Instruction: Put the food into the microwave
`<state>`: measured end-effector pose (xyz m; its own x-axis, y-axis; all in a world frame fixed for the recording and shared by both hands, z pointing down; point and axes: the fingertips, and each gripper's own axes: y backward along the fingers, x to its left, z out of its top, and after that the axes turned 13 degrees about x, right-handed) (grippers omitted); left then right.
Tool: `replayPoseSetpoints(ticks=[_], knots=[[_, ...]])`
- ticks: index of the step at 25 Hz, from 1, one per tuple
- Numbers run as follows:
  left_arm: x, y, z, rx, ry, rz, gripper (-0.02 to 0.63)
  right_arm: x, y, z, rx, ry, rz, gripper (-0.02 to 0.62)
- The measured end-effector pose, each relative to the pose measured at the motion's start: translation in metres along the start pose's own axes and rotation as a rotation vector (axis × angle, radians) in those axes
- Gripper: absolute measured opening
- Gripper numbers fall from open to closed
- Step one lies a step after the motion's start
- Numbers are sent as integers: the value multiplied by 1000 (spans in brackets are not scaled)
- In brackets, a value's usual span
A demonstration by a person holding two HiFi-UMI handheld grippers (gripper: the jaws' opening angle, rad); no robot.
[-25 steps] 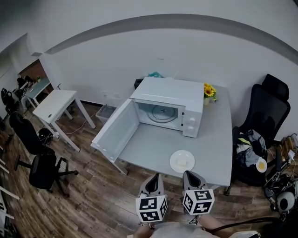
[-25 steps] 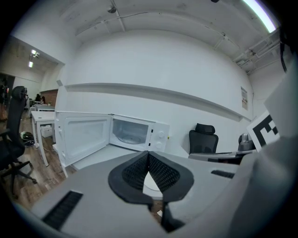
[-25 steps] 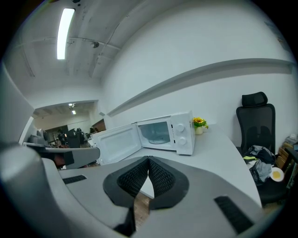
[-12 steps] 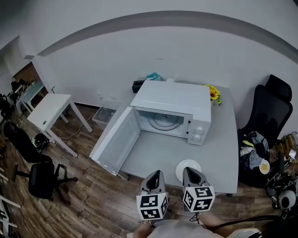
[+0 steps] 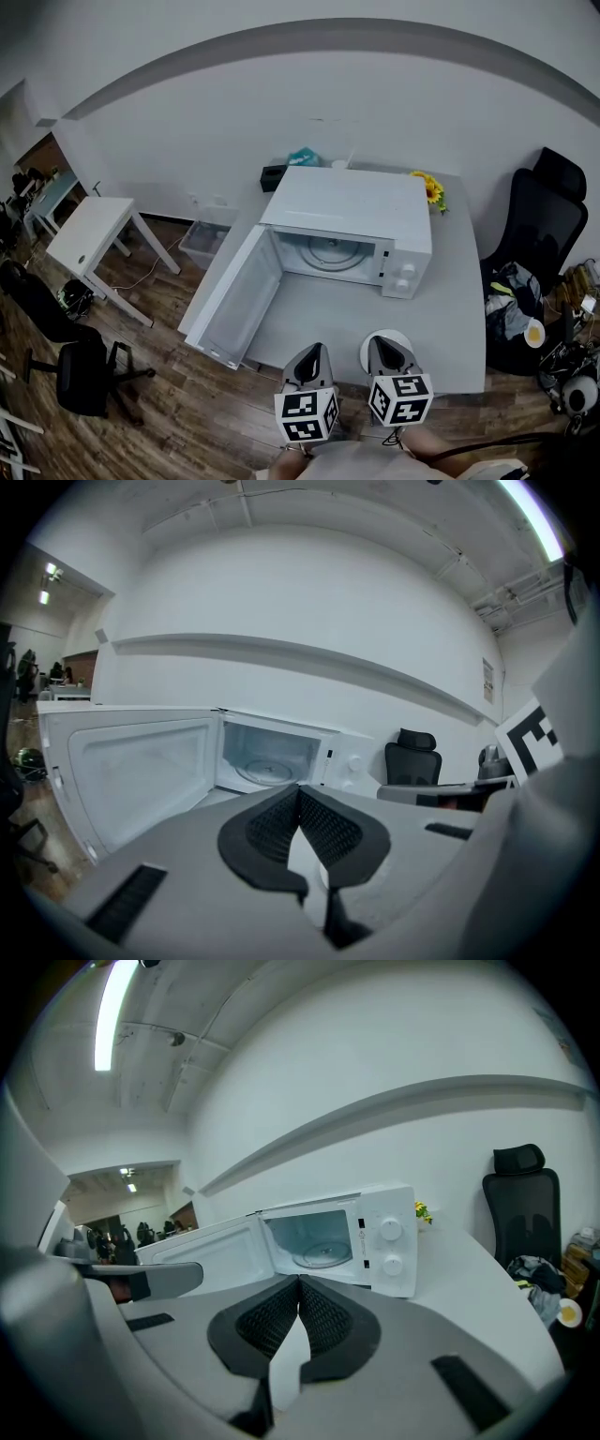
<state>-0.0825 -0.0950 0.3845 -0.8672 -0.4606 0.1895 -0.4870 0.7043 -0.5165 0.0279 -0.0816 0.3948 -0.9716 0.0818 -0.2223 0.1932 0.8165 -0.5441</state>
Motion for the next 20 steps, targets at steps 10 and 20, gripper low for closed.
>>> replayPoseSetpoints(ticks=[10,20], knots=[[21,-22,14,4,2,-23,2,7,-29,17,1,-6,-12,15],[38,-52,24,31,-8,-41,2,2,-60,30,15,-21,-31,15]])
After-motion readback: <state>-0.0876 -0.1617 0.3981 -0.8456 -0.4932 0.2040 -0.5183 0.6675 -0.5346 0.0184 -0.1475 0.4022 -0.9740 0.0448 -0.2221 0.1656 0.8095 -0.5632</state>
